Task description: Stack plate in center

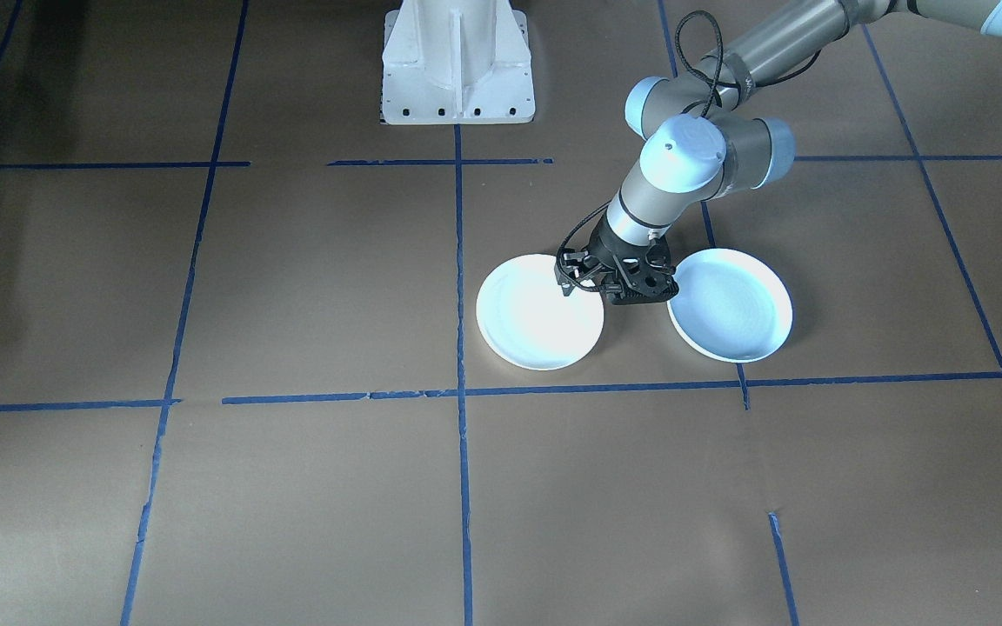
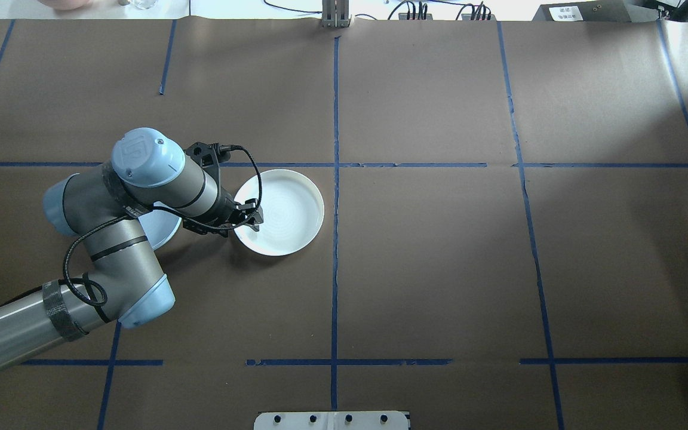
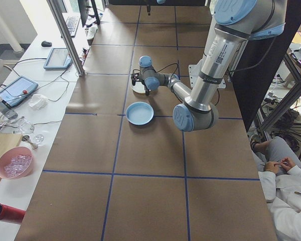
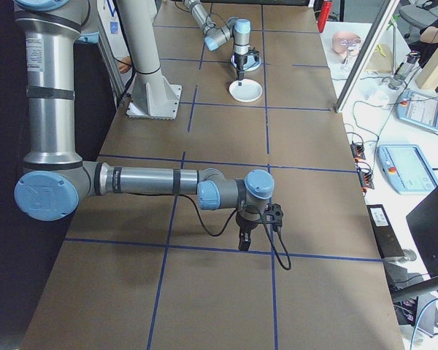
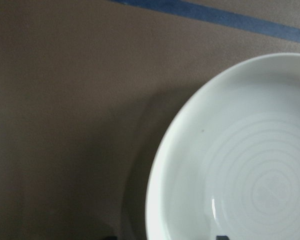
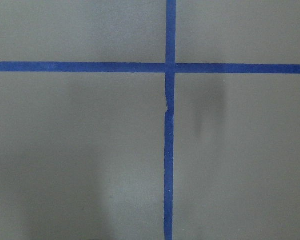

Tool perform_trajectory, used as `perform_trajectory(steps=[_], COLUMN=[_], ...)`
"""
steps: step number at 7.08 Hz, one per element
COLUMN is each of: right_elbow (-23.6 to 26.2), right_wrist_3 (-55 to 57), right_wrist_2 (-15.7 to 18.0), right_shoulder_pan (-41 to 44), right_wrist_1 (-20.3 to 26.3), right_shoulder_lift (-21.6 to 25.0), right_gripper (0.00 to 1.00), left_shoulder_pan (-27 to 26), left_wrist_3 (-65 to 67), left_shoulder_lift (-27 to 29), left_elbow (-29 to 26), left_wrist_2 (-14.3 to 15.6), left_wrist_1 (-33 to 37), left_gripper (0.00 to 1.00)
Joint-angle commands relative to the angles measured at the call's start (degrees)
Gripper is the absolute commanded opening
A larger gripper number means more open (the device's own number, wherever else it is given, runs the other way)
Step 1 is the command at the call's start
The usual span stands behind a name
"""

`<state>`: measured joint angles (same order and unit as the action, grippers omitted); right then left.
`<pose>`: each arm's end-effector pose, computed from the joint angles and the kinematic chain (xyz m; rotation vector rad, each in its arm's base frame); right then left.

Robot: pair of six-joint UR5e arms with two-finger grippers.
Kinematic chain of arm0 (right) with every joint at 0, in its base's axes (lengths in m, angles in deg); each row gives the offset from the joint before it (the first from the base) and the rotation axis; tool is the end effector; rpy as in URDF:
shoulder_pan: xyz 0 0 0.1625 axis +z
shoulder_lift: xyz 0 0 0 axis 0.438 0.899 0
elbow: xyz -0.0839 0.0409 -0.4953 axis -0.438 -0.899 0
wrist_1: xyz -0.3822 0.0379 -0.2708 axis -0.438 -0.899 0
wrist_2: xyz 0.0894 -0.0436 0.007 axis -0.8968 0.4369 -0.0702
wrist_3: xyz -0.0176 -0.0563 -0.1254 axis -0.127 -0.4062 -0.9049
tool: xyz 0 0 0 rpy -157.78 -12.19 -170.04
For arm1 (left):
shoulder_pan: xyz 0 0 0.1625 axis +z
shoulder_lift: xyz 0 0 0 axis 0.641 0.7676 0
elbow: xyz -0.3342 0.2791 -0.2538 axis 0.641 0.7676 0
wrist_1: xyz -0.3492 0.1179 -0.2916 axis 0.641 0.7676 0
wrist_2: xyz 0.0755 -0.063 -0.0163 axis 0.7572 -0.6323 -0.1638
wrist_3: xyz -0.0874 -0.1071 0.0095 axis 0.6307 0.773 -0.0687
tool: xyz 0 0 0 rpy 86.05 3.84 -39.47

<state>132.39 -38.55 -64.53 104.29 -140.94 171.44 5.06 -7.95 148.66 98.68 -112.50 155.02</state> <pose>-0.0651 -0.5367 0.7822 -0.0770 -0.6905 -0.0153 0.6165 -0.5156 0.3994 -0.0291 0.9845 -0.1316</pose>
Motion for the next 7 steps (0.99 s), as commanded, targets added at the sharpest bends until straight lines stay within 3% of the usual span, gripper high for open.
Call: perform_trajectory(steps=[1, 4, 5, 7], right_elbow=[0.00, 0.00, 0.00, 0.00], right_wrist_3=[0.00, 0.00, 0.00, 0.00], right_wrist_2=[0.00, 0.00, 0.00, 0.00], right_shoulder_pan=[0.00, 0.00, 0.00, 0.00], right_wrist_1=[0.00, 0.00, 0.00, 0.00], right_shoulder_lift=[0.00, 0.00, 0.00, 0.00], right_gripper=[1.00, 1.00, 1.00, 1.00], left_shoulder_pan=[-0.44, -0.62, -0.71, -4.63], left_wrist_3=[0.01, 0.36, 0.63, 0.02], left_shoulder_lift=[0.06, 0.06, 0.06, -0.29], left_elbow=[-0.01, 0.17, 0.34, 1.21], left_wrist_2=[0.30, 0.13, 0.04, -0.57], left_wrist_1=[-0.07, -0.16, -0.24, 0.02], left_gripper=[0.47, 0.07, 0.00, 0.00])
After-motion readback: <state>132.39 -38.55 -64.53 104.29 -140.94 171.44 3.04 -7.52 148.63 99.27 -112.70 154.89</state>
